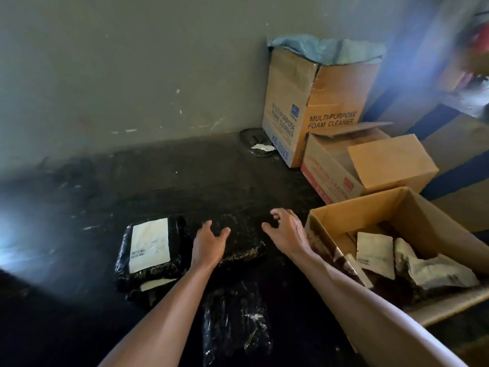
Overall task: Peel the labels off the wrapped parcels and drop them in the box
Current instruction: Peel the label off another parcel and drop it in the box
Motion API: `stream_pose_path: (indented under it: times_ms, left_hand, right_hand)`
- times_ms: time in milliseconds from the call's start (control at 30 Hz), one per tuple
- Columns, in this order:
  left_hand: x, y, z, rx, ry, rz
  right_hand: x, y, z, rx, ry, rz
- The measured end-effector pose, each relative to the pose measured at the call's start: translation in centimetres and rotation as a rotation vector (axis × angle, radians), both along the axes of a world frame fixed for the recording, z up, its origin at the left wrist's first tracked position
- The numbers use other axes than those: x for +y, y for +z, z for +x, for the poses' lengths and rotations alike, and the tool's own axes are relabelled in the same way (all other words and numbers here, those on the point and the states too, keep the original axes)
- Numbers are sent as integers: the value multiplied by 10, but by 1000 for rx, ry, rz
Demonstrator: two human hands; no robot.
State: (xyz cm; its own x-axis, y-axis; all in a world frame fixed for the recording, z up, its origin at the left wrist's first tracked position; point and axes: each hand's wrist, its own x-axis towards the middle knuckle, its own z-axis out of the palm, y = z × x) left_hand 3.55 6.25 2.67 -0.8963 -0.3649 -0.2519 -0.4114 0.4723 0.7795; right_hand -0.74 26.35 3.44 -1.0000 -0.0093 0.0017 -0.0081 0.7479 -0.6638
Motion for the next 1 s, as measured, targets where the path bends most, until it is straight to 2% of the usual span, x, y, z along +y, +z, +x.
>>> stream_pose_path:
  times_ms: [233, 367, 700, 1000]
  left_hand:
    - [-9, -44, 8, -146, 160, 168]
    - [-10, -62, -1, -193, 195, 250]
    - [-15, -80, -36, -167, 168, 260]
    - [-14, -59, -20, -160, 141, 181]
  right_hand:
    - [-30, -54, -9, -312, 33, 3]
    - [-36, -75, -25, -421, 30, 37]
    - [-54, -104, -63, -520, 54, -35]
    - [-49, -88, -35, -483, 8, -88]
